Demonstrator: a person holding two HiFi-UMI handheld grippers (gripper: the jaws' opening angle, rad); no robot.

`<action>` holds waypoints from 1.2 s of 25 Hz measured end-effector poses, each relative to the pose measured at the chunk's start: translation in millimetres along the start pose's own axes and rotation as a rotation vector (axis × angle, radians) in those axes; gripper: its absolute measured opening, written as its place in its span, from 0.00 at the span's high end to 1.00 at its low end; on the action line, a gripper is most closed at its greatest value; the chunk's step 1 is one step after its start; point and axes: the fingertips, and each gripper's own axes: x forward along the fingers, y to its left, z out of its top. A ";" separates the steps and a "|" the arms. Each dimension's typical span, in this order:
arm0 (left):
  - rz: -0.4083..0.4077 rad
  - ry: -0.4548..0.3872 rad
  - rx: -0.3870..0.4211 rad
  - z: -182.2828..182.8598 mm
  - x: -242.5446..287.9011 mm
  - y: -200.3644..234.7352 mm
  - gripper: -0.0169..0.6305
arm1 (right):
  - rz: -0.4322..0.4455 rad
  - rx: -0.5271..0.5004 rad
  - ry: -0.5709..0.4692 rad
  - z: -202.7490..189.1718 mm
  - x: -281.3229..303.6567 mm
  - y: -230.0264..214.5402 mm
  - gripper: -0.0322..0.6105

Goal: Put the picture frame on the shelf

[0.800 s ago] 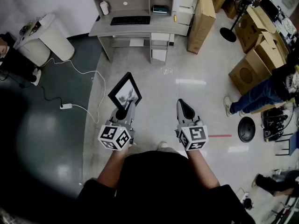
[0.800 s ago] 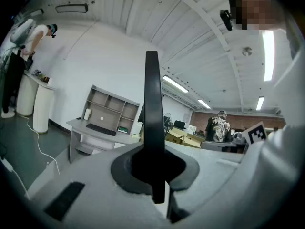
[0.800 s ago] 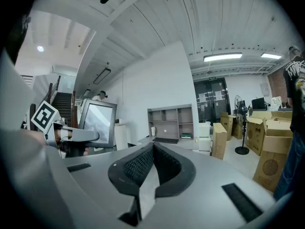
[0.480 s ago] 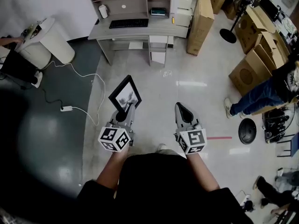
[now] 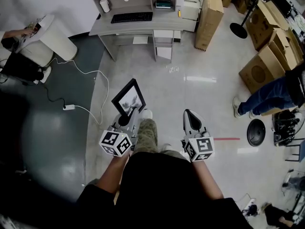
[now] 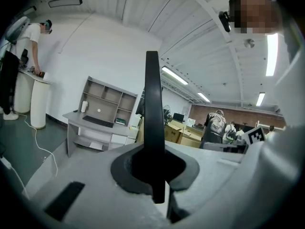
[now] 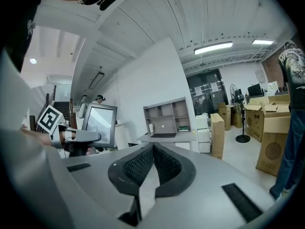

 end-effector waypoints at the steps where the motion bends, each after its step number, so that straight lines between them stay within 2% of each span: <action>1: -0.002 0.006 -0.005 -1.7 8.1 4.6 0.94 | -0.011 -0.004 0.006 -0.5 5.1 -6.8 0.93; 6: -0.023 0.023 -0.033 -2.6 62.4 33.8 0.94 | -0.038 -0.020 0.061 -4.5 42.9 -34.5 0.93; 9: -0.049 0.017 -0.078 8.9 107.0 54.9 0.94 | -0.064 -0.031 0.095 -1.7 79.9 -54.2 0.93; 12: -0.071 0.012 -0.099 28.1 153.7 77.7 0.94 | -0.069 -0.044 0.127 5.1 132.7 -71.0 0.93; 17: -0.110 0.000 -0.136 68.7 223.0 137.7 0.94 | -0.048 -0.049 0.125 40.8 236.2 -82.6 0.93; 20: -0.134 0.003 -0.118 91.1 255.6 176.2 0.94 | -0.036 -0.069 0.134 55.2 290.9 -84.1 0.93; 24: -0.128 -0.003 -0.099 118.5 291.2 223.1 0.94 | -0.064 -0.077 0.130 74.8 352.0 -92.1 0.93; 30: -0.165 0.017 -0.093 142.5 326.4 266.8 0.94 | -0.099 -0.083 0.121 93.6 408.9 -94.8 0.93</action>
